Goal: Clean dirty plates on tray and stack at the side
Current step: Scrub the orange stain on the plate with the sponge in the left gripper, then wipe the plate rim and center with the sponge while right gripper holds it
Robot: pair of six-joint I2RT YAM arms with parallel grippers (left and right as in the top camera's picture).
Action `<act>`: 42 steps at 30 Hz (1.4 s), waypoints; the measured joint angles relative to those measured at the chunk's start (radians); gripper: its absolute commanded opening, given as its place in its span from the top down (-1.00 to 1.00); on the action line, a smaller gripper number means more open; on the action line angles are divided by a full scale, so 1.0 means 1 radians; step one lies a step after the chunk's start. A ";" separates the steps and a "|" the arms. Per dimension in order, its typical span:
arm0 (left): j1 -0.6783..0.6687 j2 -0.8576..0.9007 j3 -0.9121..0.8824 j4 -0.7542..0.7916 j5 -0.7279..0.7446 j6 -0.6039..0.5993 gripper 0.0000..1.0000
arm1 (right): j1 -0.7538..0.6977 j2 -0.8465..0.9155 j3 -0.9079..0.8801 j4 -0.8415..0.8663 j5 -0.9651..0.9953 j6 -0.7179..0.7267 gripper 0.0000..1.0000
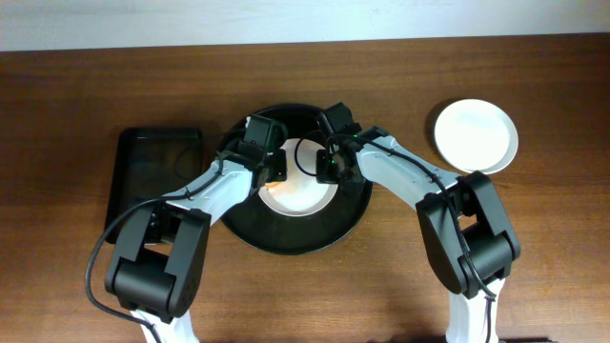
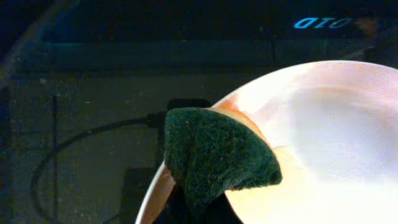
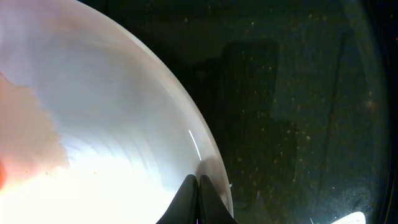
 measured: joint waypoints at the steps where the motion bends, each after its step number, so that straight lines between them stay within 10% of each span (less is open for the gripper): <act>1: -0.002 0.000 0.001 -0.003 -0.010 0.006 0.99 | 0.000 0.000 0.000 0.000 0.000 0.001 0.92; 14: 0.016 -0.233 0.002 -0.127 -0.344 0.017 1.00 | -0.001 0.001 0.002 -0.003 -0.002 0.006 0.92; 27: 0.010 -0.231 0.001 -0.199 0.127 -0.134 1.00 | -0.001 0.002 0.003 -0.003 -0.003 0.008 0.92; 42: -0.045 -0.035 -0.002 -0.122 0.024 -0.199 0.99 | -0.002 0.002 0.003 -0.003 -0.003 0.008 0.92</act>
